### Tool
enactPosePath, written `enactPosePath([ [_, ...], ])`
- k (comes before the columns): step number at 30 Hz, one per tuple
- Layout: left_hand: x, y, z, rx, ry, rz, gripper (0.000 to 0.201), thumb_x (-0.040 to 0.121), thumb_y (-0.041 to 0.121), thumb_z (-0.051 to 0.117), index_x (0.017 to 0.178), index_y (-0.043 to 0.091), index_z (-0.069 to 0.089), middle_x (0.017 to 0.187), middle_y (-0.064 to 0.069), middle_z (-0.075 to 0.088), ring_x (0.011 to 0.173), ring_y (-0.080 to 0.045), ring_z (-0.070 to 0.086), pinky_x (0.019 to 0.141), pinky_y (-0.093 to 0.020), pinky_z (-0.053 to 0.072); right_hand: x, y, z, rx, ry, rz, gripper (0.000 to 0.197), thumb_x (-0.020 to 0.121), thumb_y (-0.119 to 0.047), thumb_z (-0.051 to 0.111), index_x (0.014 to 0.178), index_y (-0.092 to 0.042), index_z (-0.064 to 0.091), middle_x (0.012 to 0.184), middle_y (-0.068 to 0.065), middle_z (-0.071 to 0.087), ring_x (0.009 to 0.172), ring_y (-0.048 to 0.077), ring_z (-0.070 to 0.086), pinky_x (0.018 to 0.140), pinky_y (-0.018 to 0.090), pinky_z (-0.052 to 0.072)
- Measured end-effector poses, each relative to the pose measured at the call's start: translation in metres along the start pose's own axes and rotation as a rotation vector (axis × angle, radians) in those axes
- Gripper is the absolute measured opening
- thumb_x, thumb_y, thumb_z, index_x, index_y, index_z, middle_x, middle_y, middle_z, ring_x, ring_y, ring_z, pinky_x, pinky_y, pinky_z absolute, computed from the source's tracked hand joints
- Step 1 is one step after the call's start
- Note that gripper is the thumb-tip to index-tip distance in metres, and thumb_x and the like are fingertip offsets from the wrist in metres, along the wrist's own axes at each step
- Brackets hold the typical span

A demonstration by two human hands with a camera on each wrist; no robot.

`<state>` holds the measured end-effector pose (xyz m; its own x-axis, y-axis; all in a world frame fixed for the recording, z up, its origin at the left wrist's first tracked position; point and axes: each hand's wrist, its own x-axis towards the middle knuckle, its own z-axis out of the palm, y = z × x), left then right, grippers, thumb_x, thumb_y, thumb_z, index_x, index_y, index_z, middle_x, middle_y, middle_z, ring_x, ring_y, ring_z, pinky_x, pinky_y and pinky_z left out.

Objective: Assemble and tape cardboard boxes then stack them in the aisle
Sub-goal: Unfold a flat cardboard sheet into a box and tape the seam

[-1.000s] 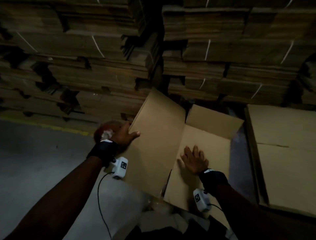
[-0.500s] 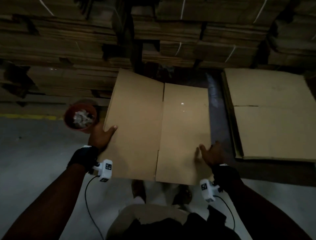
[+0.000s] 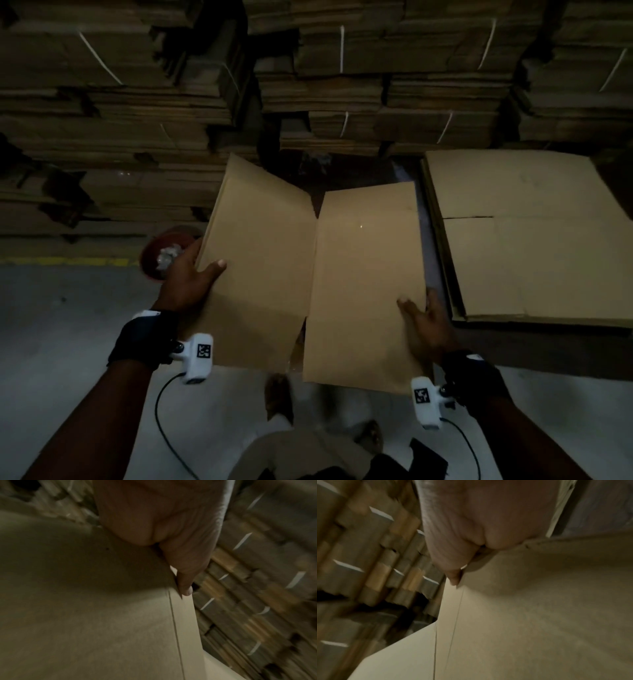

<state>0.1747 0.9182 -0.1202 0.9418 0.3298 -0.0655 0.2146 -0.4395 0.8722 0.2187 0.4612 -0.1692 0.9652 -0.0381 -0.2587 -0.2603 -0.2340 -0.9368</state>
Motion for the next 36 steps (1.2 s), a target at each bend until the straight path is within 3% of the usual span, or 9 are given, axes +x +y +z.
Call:
enactPosePath([
  [3, -0.012, 0.046, 0.01, -0.011, 0.001, 0.043, 0.044, 0.094, 0.025, 0.07, 0.136, 0.025, 0.057, 0.113, 0.015, 0.07, 0.101, -0.004, 0.068, 0.088, -0.036, 0.056, -0.014, 0.002, -0.036, 0.109, 0.016, -0.033, 0.042, 0.098, -0.017, 0.066, 0.139, -0.017, 0.054, 0.128, -0.002, 0.068, 0.118, 0.015, 0.065, 0.098, 0.031, 0.054],
  [6, -0.023, 0.09, 0.033, -0.017, -0.057, 0.102, 0.049, 0.095, 0.029, 0.068, 0.141, 0.031, 0.052, 0.121, 0.007, 0.069, 0.106, -0.009, 0.068, 0.086, -0.035, 0.056, -0.036, 0.011, -0.082, 0.189, 0.107, -0.025, 0.042, 0.096, -0.023, 0.068, 0.136, -0.021, 0.055, 0.128, 0.0, 0.069, 0.118, 0.016, 0.065, 0.104, 0.041, 0.05],
  [12, -0.007, 0.175, 0.128, -0.028, -0.217, 0.244, 0.045, 0.096, 0.019, 0.067, 0.137, 0.032, 0.051, 0.119, 0.012, 0.064, 0.097, 0.008, 0.065, 0.072, -0.006, 0.05, -0.074, 0.017, -0.175, 0.232, 0.304, -0.035, 0.037, 0.097, -0.025, 0.068, 0.131, -0.03, 0.057, 0.125, -0.008, 0.069, 0.113, 0.011, 0.066, 0.098, 0.038, 0.052],
  [16, 0.028, 0.219, 0.208, 0.078, -0.343, 0.386, 0.059, 0.089, 0.04, 0.07, 0.144, 0.029, 0.05, 0.127, 0.01, 0.064, 0.109, -0.003, 0.064, 0.09, -0.024, 0.052, -0.093, 0.028, -0.224, 0.248, 0.497, -0.001, 0.03, 0.097, -0.025, 0.068, 0.124, -0.027, 0.055, 0.117, -0.014, 0.067, 0.102, 0.001, 0.065, 0.092, 0.036, 0.053],
  [22, 0.08, 0.289, 0.339, 0.124, -0.573, 0.542, 0.058, 0.086, 0.047, 0.07, 0.14, 0.031, 0.054, 0.129, 0.006, 0.066, 0.117, -0.015, 0.064, 0.1, -0.046, 0.053, -0.11, 0.047, -0.281, 0.309, 0.774, 0.075, 0.037, 0.098, -0.025, 0.067, 0.132, -0.022, 0.055, 0.122, -0.009, 0.068, 0.109, 0.009, 0.066, 0.094, 0.036, 0.052],
  [25, 0.105, 0.32, 0.404, 0.133, -0.637, 0.639, 0.046, 0.089, 0.032, 0.071, 0.132, 0.024, 0.059, 0.121, 0.012, 0.069, 0.111, -0.004, 0.064, 0.102, -0.033, 0.051, -0.101, 0.05, -0.298, 0.33, 0.875, 0.109, 0.034, 0.099, -0.023, 0.066, 0.131, -0.022, 0.056, 0.121, -0.01, 0.067, 0.108, 0.006, 0.065, 0.096, 0.036, 0.052],
  [28, 0.137, 0.354, 0.461, 0.175, -0.694, 0.67, 0.04, 0.091, 0.017, 0.074, 0.122, 0.036, 0.058, 0.108, 0.033, 0.066, 0.099, 0.018, 0.059, 0.094, -0.012, 0.047, -0.076, 0.051, -0.307, 0.363, 0.966, 0.144, 0.031, 0.099, -0.02, 0.065, 0.129, -0.019, 0.056, 0.12, -0.011, 0.067, 0.106, 0.004, 0.064, 0.099, 0.039, 0.052],
  [32, 0.199, 0.388, 0.512, 0.296, -0.78, 0.654, 0.035, 0.087, 0.024, 0.08, 0.113, 0.037, 0.061, 0.114, 0.001, 0.069, 0.102, -0.015, 0.066, 0.093, -0.036, 0.053, -0.032, 0.051, -0.307, 0.425, 1.032, 0.21, 0.028, 0.099, -0.019, 0.066, 0.126, -0.021, 0.06, 0.121, -0.008, 0.069, 0.108, 0.009, 0.066, 0.105, 0.045, 0.051],
  [36, 0.26, 0.401, 0.538, 0.462, -0.796, 0.642, 0.043, 0.084, 0.029, 0.082, 0.122, 0.016, 0.066, 0.122, -0.013, 0.069, 0.113, -0.029, 0.065, 0.094, -0.034, 0.049, 0.004, 0.05, -0.294, 0.512, 1.032, 0.3, 0.03, 0.1, -0.023, 0.065, 0.129, -0.019, 0.059, 0.125, 0.002, 0.069, 0.113, 0.025, 0.066, 0.104, 0.057, 0.05],
])
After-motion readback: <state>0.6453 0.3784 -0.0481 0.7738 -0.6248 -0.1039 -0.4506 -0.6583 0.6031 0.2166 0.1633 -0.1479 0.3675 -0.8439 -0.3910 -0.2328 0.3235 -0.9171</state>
